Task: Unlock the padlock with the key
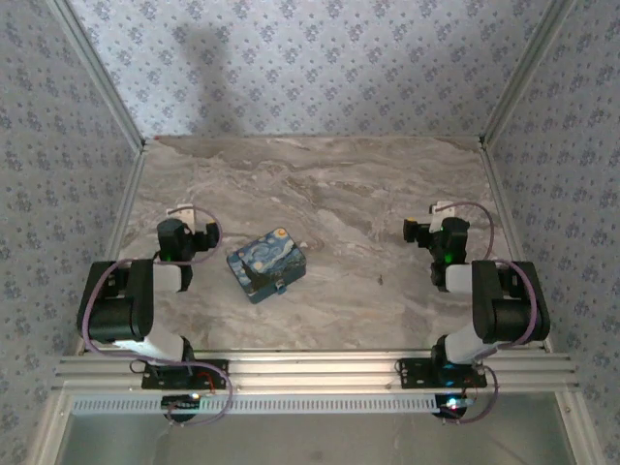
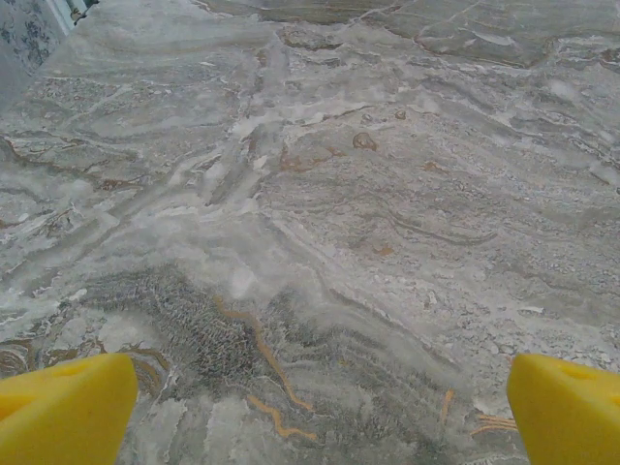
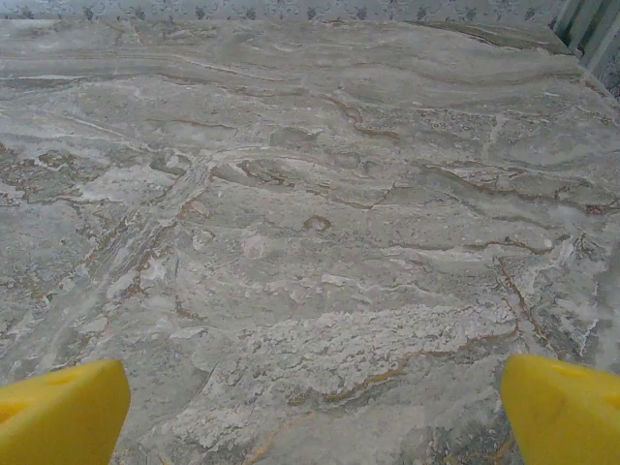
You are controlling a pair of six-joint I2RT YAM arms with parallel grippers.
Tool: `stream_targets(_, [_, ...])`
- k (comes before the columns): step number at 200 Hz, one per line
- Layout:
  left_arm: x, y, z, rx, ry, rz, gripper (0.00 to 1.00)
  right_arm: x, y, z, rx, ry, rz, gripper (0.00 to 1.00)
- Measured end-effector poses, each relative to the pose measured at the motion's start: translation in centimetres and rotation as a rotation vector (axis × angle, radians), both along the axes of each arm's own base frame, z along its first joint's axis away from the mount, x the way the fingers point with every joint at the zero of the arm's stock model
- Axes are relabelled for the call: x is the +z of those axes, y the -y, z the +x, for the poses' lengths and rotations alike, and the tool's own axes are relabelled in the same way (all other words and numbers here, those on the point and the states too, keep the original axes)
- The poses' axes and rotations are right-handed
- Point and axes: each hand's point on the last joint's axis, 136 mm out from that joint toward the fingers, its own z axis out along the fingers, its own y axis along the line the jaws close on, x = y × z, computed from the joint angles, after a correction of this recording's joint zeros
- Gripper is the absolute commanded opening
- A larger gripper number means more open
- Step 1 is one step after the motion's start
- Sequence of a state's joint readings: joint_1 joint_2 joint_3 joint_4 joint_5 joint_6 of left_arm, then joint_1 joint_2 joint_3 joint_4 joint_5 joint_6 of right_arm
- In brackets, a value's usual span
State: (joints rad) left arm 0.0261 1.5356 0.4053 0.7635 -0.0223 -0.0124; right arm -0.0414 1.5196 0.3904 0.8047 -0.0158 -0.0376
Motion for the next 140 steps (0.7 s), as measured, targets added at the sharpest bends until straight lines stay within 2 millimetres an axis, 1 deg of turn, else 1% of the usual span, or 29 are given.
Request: stream_targets(140, [0.01, 0.00, 0.00, 0.000, 0.000, -0.001, 0.98, 0.00, 0.13, -0.01, -0.001, 0.000, 0.006, 1.00])
